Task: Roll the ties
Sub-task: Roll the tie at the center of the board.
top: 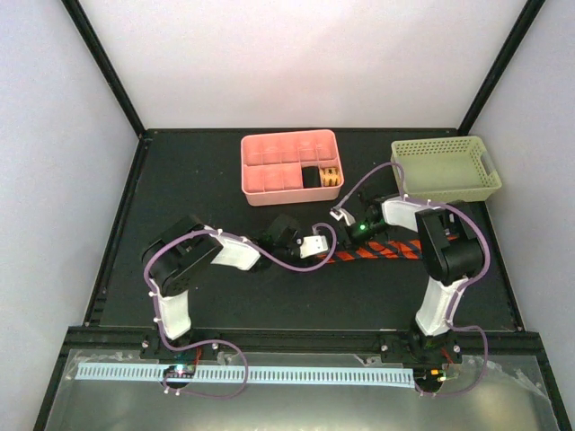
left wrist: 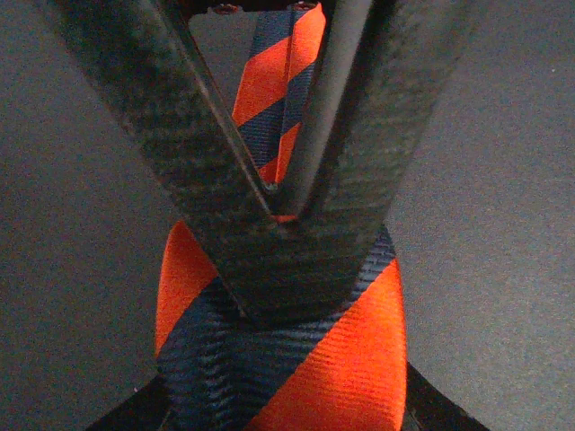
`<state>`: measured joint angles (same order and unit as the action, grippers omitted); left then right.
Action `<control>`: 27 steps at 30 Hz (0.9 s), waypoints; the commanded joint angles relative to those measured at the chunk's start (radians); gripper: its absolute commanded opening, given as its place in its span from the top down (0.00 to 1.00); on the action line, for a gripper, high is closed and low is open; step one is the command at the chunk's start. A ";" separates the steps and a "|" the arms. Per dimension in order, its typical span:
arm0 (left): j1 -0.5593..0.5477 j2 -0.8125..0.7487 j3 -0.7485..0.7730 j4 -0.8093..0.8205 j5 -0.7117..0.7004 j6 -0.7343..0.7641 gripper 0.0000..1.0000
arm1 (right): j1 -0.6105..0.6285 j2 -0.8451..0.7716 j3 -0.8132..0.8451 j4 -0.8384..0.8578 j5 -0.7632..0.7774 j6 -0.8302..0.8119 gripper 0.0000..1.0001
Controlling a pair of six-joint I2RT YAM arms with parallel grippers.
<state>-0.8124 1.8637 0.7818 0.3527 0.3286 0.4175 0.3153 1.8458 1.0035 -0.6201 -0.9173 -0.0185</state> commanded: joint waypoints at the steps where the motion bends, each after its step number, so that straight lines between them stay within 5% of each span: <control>1: -0.002 0.043 0.009 -0.108 -0.049 0.020 0.65 | 0.004 0.022 0.010 0.034 0.029 0.006 0.80; 3: -0.002 0.040 0.009 -0.109 -0.049 0.021 0.64 | 0.003 0.025 0.009 0.036 0.040 0.004 0.97; 8: 0.013 0.013 -0.003 -0.072 -0.033 0.004 0.52 | -0.011 0.020 -0.011 0.021 0.068 -0.019 0.98; 15: 0.070 -0.070 -0.095 0.187 0.198 -0.037 0.02 | -0.057 0.038 -0.040 0.007 0.101 -0.051 0.98; 27: 0.040 0.118 -0.007 0.314 0.284 -0.114 0.01 | -0.102 0.056 -0.040 -0.013 0.170 -0.066 0.98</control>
<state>-0.7490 1.9316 0.7353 0.5667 0.5312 0.3363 0.2291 1.8851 0.9745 -0.6136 -0.8146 -0.0597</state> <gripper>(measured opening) 0.988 0.048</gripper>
